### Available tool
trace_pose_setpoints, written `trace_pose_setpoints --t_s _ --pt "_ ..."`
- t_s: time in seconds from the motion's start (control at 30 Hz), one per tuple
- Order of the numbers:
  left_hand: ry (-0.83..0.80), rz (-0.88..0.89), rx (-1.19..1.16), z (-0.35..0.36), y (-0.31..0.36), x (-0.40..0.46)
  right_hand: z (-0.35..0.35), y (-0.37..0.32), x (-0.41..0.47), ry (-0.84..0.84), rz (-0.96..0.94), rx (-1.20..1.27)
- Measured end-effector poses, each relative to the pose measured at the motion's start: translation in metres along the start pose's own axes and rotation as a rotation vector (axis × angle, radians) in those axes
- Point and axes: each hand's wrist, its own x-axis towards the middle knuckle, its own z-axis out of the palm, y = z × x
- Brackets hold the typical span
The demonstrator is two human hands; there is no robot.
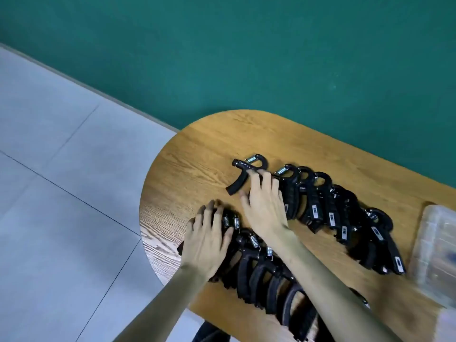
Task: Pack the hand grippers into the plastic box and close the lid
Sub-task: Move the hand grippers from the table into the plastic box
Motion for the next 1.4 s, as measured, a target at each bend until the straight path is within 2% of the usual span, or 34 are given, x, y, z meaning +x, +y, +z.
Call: trace_pose_setpoints --t_s 0.1,0.2,0.4,0.67,0.8,0.87,1.07,1.4 --pt "0.009 0.007 -0.103 0.013 -0.009 0.000 0.025 -0.004 0.021 0.006 0.025 0.026" --pt "0.028 0.088 -0.154 0.027 -0.016 -0.006 0.048 -0.007 0.037 -0.040 0.079 0.003" --pt "0.035 0.140 -0.106 0.038 -0.036 -0.017 0.069 -0.014 0.049 -0.043 0.181 0.022" --pt "0.029 0.129 -0.075 0.035 -0.037 -0.011 0.075 -0.023 0.047 -0.142 0.063 0.034" --pt "-0.018 0.142 -0.088 0.033 -0.040 -0.008 0.077 -0.026 0.053 -0.098 0.190 0.007" --pt "-0.003 0.133 -0.084 0.033 -0.040 -0.006 0.076 -0.027 0.057 -0.093 0.229 -0.008" --pt "0.081 0.078 -0.074 0.032 -0.035 -0.009 0.067 -0.025 0.047 -0.048 0.127 -0.002" --pt "0.064 -0.090 -0.108 -0.024 -0.026 -0.015 0.006 -0.034 -0.006 -0.014 0.112 0.040"
